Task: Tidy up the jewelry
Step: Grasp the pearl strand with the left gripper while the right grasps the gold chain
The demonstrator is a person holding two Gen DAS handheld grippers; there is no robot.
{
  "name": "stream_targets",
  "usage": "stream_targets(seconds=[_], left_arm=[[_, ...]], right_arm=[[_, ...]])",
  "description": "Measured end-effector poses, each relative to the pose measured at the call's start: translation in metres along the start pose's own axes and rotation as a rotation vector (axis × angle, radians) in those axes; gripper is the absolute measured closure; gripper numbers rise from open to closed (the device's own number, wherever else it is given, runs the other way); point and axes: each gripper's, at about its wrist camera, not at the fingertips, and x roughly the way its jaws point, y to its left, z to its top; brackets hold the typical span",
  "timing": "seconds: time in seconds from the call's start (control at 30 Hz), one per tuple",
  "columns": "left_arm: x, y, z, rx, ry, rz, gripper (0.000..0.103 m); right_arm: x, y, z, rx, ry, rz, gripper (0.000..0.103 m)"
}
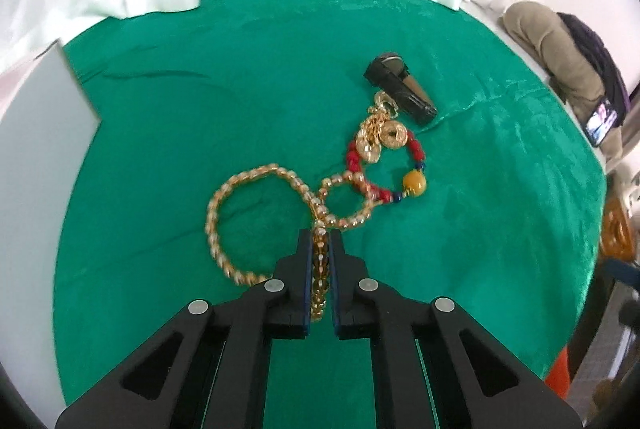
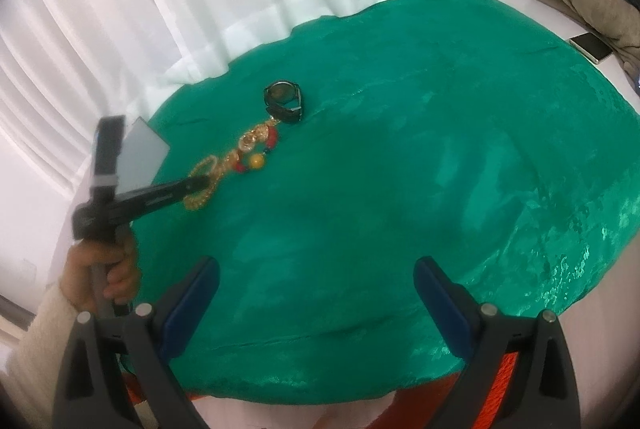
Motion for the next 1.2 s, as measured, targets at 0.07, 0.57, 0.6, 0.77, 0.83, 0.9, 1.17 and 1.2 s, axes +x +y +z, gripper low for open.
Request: stream_targets(seconds=[0.07, 0.57, 0.6, 0.77, 0.83, 0.9, 1.17, 1.2], left_arm=[[-0.009, 0.006, -0.008, -0.02, -0.004, -0.014, 0.098], [-0.074, 0.037, -0.074, -0.162, -0.022, -0.022, 0.098], [-0.072, 0.038, -0.075, -0.169, -0.02, -0.021, 0.098], [-0.073, 0.046, -0.085, -0.211, -0.011, -0.025, 0.098], [-0.072, 0.048, -0.086, -0.218, -0.01, -0.019, 0.098], [-0.071, 0.048, -0.086, -0.217, -0.008, -0.015, 0.098], [-0.07, 0.048, -0.085, -0.216, -0.009, -0.018, 0.098], [-0.071, 0.047, -0.085, -0.219, -0.012, -0.02, 0.098]], right_arm=[[0.0, -0.001, 0.001, 0.018, 0.001, 0.009, 0.004], [0.08, 0.063, 0.11, -0.004, 0.141, 0.262, 0.031], [0.094, 0.072, 0.118, -0.023, 0.163, 0.261, 0.038], [0.166, 0.116, 0.131, -0.158, 0.24, 0.133, 0.045], [0.183, 0.124, 0.131, -0.18, 0.249, 0.083, 0.045], [0.202, 0.132, 0.13, -0.213, 0.255, 0.014, 0.045], [0.195, 0.122, 0.135, -0.185, 0.205, -0.039, 0.095], [0.187, 0.12, 0.137, -0.18, 0.189, -0.026, 0.095]])
